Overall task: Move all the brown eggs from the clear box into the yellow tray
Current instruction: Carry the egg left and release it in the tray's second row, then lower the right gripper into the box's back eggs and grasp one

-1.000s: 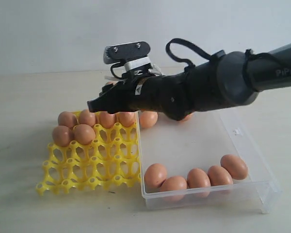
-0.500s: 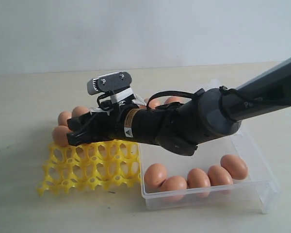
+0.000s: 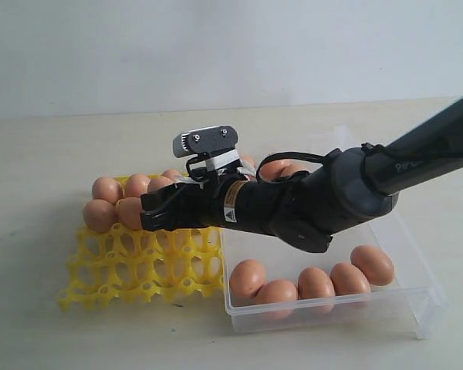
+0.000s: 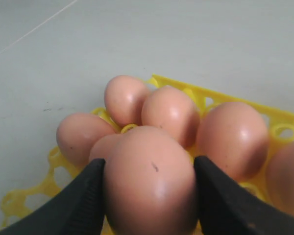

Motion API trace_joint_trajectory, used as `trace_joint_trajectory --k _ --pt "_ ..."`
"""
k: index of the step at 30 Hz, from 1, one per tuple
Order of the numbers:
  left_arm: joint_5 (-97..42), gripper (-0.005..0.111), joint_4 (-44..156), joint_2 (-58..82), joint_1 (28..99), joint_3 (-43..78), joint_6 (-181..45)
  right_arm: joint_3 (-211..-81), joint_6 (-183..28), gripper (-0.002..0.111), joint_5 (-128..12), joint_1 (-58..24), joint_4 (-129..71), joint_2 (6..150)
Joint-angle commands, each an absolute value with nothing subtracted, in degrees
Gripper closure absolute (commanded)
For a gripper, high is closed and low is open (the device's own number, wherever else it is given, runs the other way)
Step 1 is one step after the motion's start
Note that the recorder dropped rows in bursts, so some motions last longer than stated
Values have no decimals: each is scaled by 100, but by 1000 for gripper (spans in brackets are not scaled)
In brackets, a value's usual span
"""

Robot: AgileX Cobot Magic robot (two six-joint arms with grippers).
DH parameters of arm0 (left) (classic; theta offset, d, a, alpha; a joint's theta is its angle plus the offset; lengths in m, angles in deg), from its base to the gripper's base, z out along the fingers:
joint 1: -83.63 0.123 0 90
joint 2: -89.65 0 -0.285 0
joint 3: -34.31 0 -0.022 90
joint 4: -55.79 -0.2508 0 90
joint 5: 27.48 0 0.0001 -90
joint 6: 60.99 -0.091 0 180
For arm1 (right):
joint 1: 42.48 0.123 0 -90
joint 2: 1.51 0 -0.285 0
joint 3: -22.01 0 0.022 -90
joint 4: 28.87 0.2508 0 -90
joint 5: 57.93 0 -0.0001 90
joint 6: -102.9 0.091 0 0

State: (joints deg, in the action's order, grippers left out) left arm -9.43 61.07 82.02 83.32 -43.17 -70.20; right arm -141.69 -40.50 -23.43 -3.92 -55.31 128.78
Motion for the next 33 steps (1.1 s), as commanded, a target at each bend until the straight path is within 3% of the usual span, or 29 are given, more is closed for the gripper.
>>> trace_joint_trajectory --k 1,8,10,11,13,19,21,27,30,33 --pt "-964 107 6135 8186 8297 -4291 -6997 -14146 -4111 108 -2208 -466 -5371 12914" --pt "-964 107 6135 8186 8297 -4291 -6997 -14146 -4097 105 -2230 -464 -5301 12950" --pt "-964 107 6135 8186 8297 -4291 -6997 -14172 -4080 89 -2219 -464 -5326 12971" --pt "-964 107 6135 8186 8297 -4291 -6997 -14185 -4065 74 -2206 -464 -5326 12996" --pt "-964 107 6135 8186 8297 -4291 -6997 -14185 -4065 55 -2138 -480 -5303 13013" --pt "-964 107 6135 8186 8297 -4291 -6997 -14185 -4086 48 -2140 -491 -5325 12991" --pt "-964 107 6135 8186 8297 -4291 -6997 -14185 -4086 53 -2544 -491 -5336 12506" --pt "-964 107 6135 8186 8297 -4291 -6997 -14590 -4598 109 -6962 -557 -5322 10331" --pt "-964 107 6135 8186 8297 -4291 -6997 -15202 -4668 108 -9566 -650 -5467 9973" --pt "-964 107 6135 8186 8297 -4291 -6997 -15630 -5004 108 -10903 -804 -5520 10003"
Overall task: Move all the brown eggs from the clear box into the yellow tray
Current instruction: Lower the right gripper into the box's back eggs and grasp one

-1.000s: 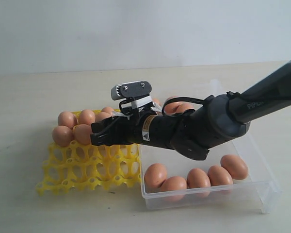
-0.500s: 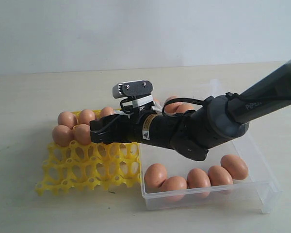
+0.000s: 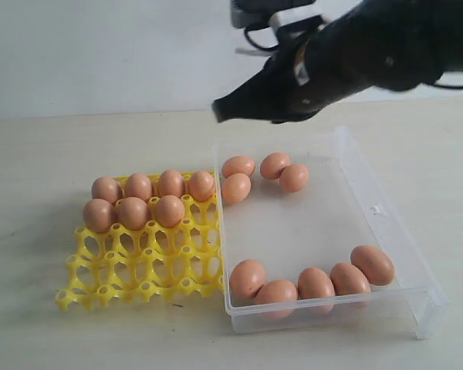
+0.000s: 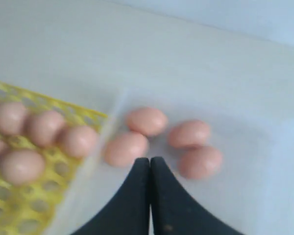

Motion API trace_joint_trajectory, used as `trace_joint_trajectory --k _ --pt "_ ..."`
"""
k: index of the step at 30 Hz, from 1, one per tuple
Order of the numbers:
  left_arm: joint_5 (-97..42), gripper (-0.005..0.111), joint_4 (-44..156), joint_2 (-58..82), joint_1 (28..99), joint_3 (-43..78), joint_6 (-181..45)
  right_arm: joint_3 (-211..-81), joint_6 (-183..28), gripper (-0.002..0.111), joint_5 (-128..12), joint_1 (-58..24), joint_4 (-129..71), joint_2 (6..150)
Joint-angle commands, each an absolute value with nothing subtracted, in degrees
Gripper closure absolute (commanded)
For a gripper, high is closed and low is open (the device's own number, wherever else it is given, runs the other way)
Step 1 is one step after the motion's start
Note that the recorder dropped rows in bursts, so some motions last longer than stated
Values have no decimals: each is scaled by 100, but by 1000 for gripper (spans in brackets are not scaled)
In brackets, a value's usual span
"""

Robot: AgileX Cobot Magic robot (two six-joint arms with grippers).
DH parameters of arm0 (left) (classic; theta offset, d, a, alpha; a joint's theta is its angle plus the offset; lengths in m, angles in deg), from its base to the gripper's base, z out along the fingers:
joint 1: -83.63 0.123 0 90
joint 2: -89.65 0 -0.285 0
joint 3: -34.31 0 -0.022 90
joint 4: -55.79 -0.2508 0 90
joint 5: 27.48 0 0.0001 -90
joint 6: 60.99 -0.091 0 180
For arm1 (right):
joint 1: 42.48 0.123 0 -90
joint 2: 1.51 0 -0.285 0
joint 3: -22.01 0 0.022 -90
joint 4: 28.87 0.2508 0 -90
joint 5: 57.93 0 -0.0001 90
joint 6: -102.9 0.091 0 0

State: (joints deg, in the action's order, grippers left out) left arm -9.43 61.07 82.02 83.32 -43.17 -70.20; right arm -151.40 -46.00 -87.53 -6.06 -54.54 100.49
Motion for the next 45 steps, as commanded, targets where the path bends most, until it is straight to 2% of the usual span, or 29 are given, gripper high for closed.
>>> trace_joint_trajectory --k 1,5,7,10,16,18,29,38,45 --pt "-964 107 6135 8186 8297 -4291 -6997 -15673 -4994 108 -10965 -873 -5520 10047" --pt "-964 107 6135 8186 8297 -4291 -6997 -15785 -4687 108 -10635 -1296 -5148 10357" --pt "-964 107 6135 8186 8297 -4291 -6997 -15836 -4450 104 -10497 -1502 -5027 10600" --pt "-964 107 6135 8186 8297 -4291 -6997 -15874 -4037 92 -10116 -1784 -4592 11005" --pt "-964 107 6135 8186 8297 -4291 -6997 -15876 -3893 55 -8841 -2091 -3386 11778" --pt "-964 107 6135 8186 8297 -4291 -6997 -15887 -3650 48 -8595 -2114 -3351 11950" --pt "-964 107 6135 8186 8297 -4291 -7007 -15887 -2265 48 -8056 -2157 -3852 12587" --pt "-964 107 6135 8186 8297 -4291 -6996 -15913 -2250 51 -7687 -2157 -3912 12796" --pt "-964 107 6135 8186 8297 -4291 -7007 -16126 -2250 51 -7942 -2157 -3887 12991"
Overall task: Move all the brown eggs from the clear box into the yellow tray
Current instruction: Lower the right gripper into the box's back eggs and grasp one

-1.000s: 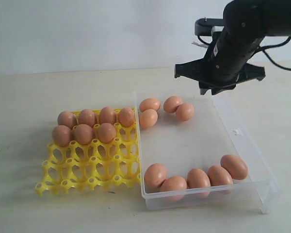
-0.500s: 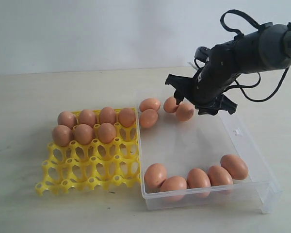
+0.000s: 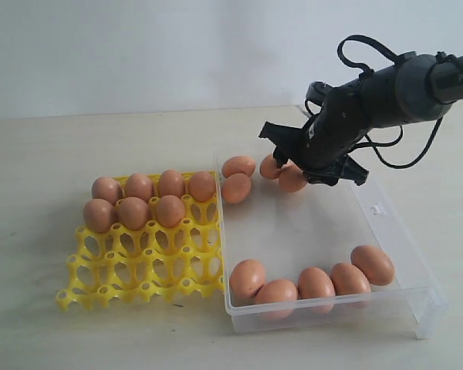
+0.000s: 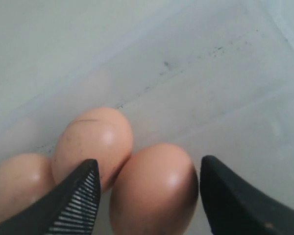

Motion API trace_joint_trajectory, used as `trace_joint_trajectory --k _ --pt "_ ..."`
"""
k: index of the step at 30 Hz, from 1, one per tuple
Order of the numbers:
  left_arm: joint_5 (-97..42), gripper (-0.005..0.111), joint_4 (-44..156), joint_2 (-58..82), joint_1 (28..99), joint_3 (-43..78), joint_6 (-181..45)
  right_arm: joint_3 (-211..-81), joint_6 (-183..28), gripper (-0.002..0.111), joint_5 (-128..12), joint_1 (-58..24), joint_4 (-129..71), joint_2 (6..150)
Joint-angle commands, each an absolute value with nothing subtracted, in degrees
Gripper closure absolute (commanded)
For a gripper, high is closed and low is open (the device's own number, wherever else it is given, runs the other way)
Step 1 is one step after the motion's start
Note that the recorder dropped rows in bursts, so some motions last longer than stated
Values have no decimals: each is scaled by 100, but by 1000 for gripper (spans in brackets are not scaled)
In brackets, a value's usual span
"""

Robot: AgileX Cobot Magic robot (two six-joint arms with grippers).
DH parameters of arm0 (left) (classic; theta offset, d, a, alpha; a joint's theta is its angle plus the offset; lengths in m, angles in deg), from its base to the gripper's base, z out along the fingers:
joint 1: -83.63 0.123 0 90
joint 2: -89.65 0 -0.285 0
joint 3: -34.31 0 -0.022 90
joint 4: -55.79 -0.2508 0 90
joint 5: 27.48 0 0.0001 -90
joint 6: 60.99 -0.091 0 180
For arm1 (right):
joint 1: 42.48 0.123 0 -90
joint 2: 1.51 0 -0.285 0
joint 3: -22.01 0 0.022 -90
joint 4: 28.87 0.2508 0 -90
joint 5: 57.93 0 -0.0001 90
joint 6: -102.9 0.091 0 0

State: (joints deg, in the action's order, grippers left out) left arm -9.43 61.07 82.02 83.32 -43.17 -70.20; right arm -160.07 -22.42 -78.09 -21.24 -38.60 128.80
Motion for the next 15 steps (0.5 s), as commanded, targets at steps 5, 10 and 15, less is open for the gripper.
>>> trace_joint_trajectory --k 5,10,15 --pt "-964 107 6135 8186 8297 -4291 -7007 -16126 -2250 63 -7991 -2157 -3823 13005" --pt "-964 107 6135 8186 8297 -4291 -7007 -16126 -2306 73 -8115 -2157 -3823 13029" --pt "-964 107 6135 8186 8297 -4291 -7007 -16126 -2320 87 -8398 -2157 -3823 13029"
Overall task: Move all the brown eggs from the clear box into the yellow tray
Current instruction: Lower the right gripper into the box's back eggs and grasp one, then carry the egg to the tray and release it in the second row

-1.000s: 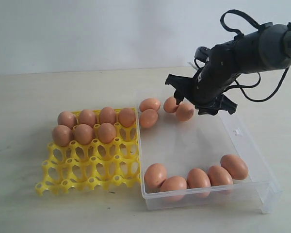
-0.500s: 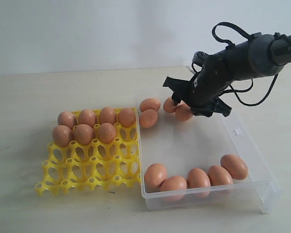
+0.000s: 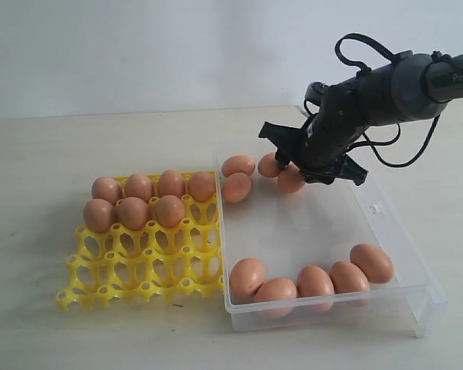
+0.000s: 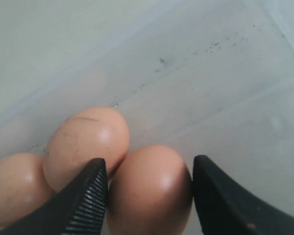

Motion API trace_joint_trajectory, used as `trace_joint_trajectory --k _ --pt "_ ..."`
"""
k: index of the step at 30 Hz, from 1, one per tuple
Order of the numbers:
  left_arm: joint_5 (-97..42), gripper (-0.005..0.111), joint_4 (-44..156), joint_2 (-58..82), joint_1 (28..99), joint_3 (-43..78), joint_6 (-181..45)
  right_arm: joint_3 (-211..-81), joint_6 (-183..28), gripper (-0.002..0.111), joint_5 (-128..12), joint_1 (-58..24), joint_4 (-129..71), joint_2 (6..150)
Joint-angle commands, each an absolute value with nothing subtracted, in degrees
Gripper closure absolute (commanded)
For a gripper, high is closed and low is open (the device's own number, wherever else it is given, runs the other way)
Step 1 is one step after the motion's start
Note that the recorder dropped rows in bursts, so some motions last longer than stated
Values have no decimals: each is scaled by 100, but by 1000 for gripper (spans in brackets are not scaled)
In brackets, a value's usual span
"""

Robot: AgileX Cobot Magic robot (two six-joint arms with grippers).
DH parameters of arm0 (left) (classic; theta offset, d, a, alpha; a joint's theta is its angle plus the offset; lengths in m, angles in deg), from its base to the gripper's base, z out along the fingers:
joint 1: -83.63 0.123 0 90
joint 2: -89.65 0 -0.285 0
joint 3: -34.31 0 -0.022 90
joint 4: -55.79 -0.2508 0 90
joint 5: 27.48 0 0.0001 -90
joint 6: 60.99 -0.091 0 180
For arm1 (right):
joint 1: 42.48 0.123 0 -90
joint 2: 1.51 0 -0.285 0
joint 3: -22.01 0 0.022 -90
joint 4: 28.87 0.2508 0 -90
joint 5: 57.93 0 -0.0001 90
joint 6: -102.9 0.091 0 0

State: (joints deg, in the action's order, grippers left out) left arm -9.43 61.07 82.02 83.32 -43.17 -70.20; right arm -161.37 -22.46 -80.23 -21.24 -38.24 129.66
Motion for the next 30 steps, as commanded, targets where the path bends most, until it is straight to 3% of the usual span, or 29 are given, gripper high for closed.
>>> trace_joint_trajectory --k 1,3,15,30 --pt "-964 107 6135 8186 8297 -4291 -7007 -16126 -2431 97 -8411 -2157 -3868 13007" --pt "-964 107 6135 8186 8297 -4291 -7007 -16126 -2604 108 -8411 -2157 -3981 12938" --pt "-964 107 6135 8186 8297 -4291 -7007 -15721 -4270 108 -8144 -1812 -4290 12340" --pt "-964 107 6135 8186 8297 -4291 -7007 -13269 -5666 108 -3585 -1550 -4389 11857"
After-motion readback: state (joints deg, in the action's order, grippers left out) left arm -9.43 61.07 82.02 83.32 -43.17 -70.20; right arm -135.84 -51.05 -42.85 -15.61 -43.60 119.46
